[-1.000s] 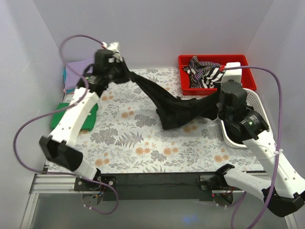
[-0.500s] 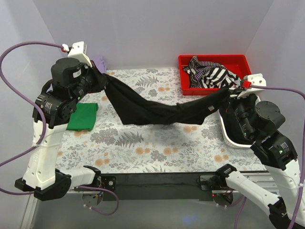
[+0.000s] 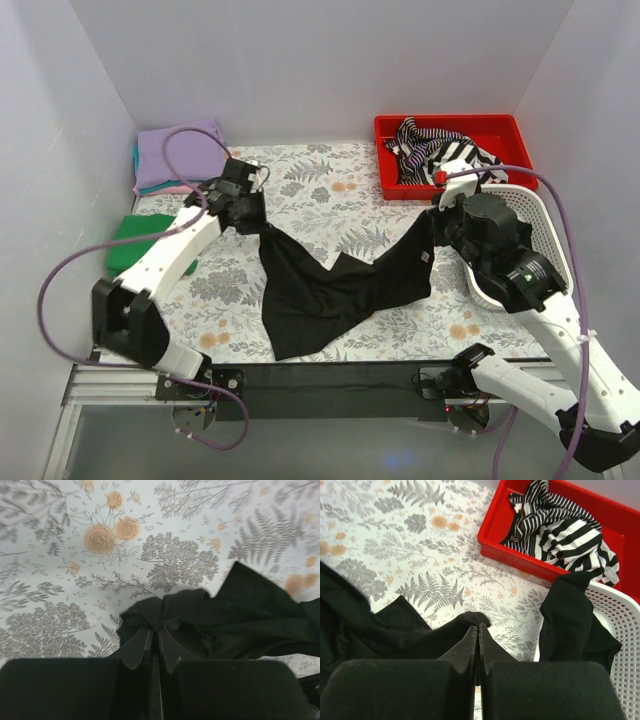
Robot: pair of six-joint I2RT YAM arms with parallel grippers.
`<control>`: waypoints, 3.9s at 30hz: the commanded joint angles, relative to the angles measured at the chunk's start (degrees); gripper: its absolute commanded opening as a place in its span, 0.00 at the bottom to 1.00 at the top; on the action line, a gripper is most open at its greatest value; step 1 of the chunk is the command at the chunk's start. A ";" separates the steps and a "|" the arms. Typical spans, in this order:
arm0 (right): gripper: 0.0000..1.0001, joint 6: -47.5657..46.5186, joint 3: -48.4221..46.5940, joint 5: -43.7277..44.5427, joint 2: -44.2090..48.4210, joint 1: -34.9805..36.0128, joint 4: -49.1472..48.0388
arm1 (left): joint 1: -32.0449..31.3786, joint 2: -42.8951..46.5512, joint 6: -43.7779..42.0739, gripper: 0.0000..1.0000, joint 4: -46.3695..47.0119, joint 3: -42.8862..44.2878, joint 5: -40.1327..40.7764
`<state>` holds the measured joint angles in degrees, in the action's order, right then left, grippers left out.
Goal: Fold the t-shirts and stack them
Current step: Flatten the tshirt out
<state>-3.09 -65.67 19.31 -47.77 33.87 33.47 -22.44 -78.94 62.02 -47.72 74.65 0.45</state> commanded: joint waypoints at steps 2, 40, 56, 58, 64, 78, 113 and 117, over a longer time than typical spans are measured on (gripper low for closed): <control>0.01 -1.12 1.77 0.46 -3.46 -0.12 -5.43 | 0.29 -11.10 0.91 0.00 9.75 0.49 -1.42; 0.01 0.28 6.34 -0.85 -6.37 -0.12 -13.00 | -34.48 14.96 42.37 0.96 7.56 -38.97 -1.16; 0.01 0.37 8.10 -2.17 -5.05 -0.03 -13.96 | -39.26 6.34 44.86 0.57 10.28 -39.41 9.84; 0.01 0.37 8.36 -1.82 -5.23 -0.20 -13.96 | -39.26 6.34 44.77 0.22 11.07 -39.76 9.31; 0.01 0.19 8.98 -1.21 -5.23 -0.03 -13.96 | -39.18 7.03 43.45 0.00 11.70 -39.50 8.42; 0.01 1.33 4.23 -0.33 6.71 0.06 -8.43 | -38.65 21.09 34.14 0.00 -19.15 4.96 37.69; 0.01 -1.22 -21.08 -9.64 30.28 -0.12 1.42 | -38.56 42.02 19.89 0.00 -17.21 40.13 6.33; 0.01 0.80 -18.98 -11.31 30.19 -0.12 1.24 | -38.56 42.29 25.42 0.00 -22.05 35.66 10.26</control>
<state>-3.18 -86.00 10.26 -17.21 33.87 34.15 -61.23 -36.25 83.31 -64.23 113.12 11.09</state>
